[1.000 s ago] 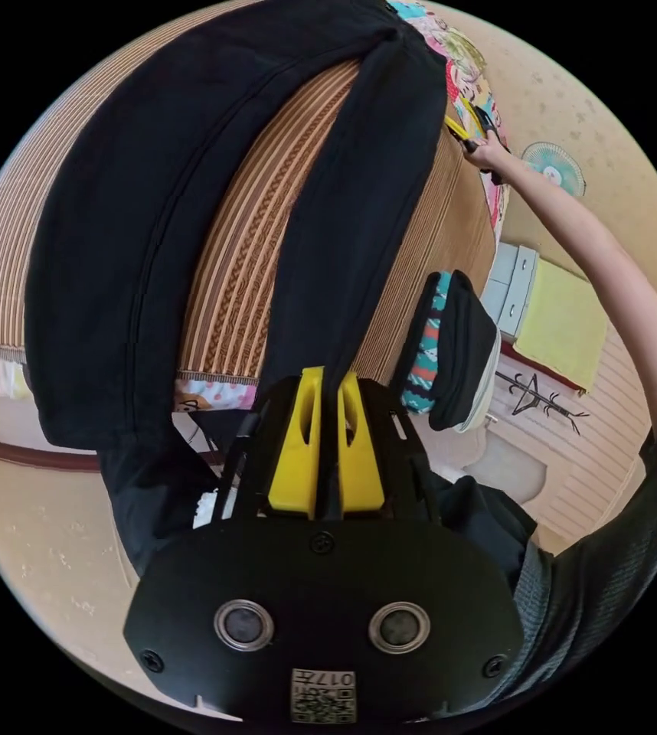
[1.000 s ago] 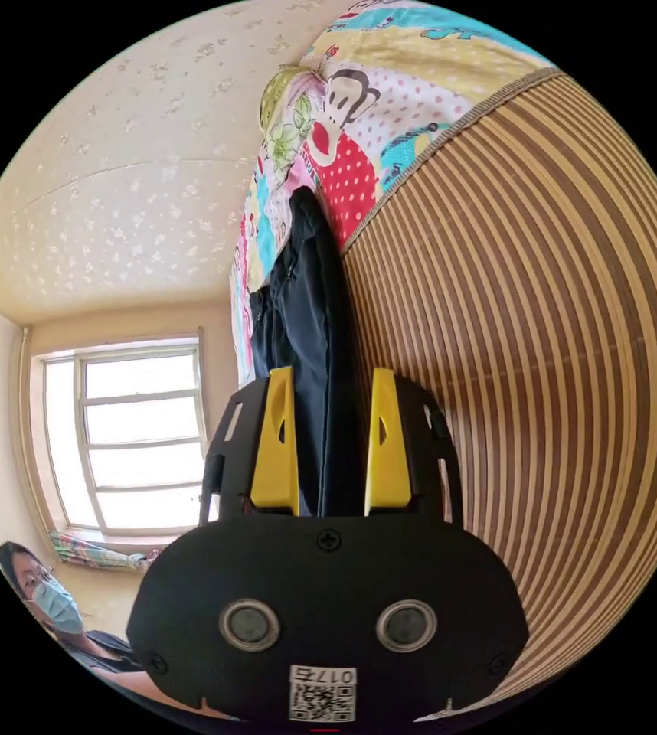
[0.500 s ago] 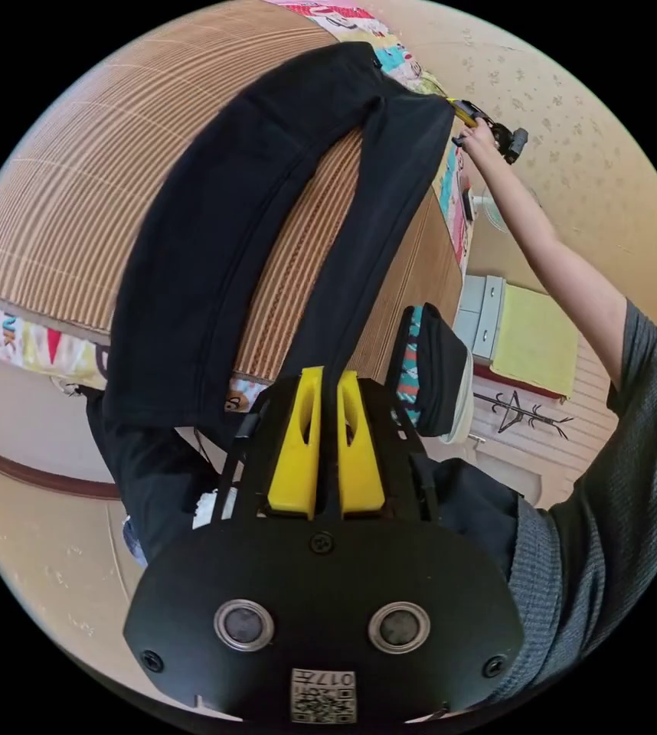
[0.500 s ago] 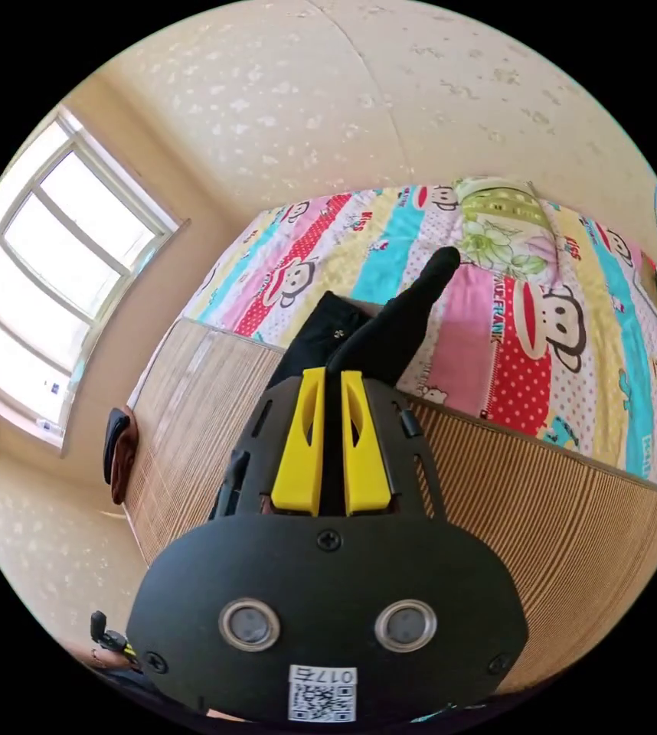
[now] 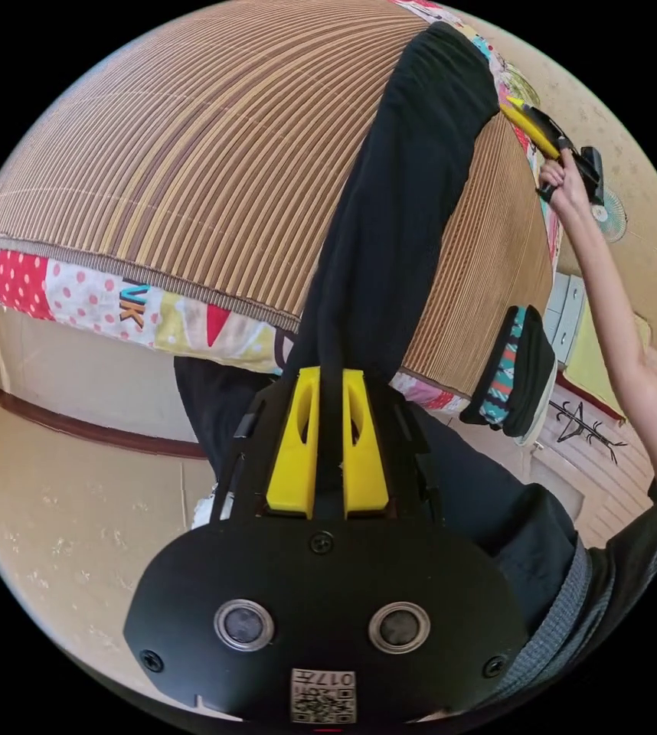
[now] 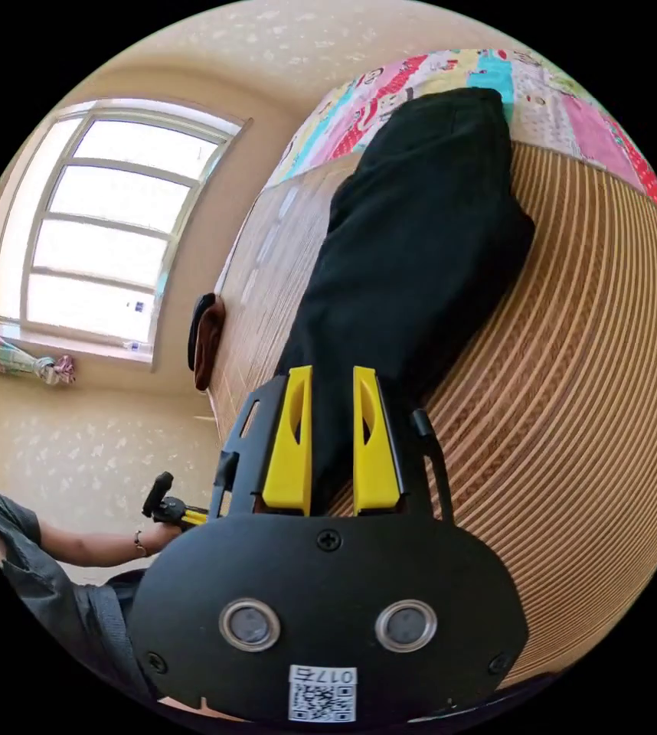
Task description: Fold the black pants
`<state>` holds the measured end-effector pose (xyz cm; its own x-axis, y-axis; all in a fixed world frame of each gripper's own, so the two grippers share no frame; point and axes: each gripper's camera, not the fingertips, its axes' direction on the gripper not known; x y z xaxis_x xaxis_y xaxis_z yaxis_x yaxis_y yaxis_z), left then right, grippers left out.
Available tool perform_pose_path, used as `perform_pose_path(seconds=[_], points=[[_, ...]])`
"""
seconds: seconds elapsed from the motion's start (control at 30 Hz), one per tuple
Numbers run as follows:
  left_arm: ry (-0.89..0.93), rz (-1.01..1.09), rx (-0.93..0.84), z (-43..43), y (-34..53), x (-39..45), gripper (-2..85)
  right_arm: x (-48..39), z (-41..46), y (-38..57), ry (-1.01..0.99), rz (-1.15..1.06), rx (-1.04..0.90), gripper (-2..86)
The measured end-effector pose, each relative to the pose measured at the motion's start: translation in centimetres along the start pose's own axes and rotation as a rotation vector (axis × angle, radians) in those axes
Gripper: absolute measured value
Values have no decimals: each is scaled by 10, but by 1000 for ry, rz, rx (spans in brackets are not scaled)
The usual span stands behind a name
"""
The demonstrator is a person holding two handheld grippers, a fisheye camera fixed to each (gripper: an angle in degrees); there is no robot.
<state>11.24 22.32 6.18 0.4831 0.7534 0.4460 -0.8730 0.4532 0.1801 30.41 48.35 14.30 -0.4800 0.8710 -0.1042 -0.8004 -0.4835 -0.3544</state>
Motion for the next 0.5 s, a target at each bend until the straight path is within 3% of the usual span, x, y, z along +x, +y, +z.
perform_pose_path(seconds=[0.17, 0.3, 0.37, 0.5], points=[[97, 94, -20, -11, 13, 8, 41, 24, 46, 111, -253, 202, -19, 110], [82, 12, -102, -3, 24, 1, 44, 5, 88, 183, -286, 315, -54, 93], [172, -25, -154, -5, 23, -7, 52, -7, 107, 200, -314, 311, -97, 69], [145, 19, -262, -20, 21, -12, 72, -33, 124, 224, -296, 326, -96, 37]])
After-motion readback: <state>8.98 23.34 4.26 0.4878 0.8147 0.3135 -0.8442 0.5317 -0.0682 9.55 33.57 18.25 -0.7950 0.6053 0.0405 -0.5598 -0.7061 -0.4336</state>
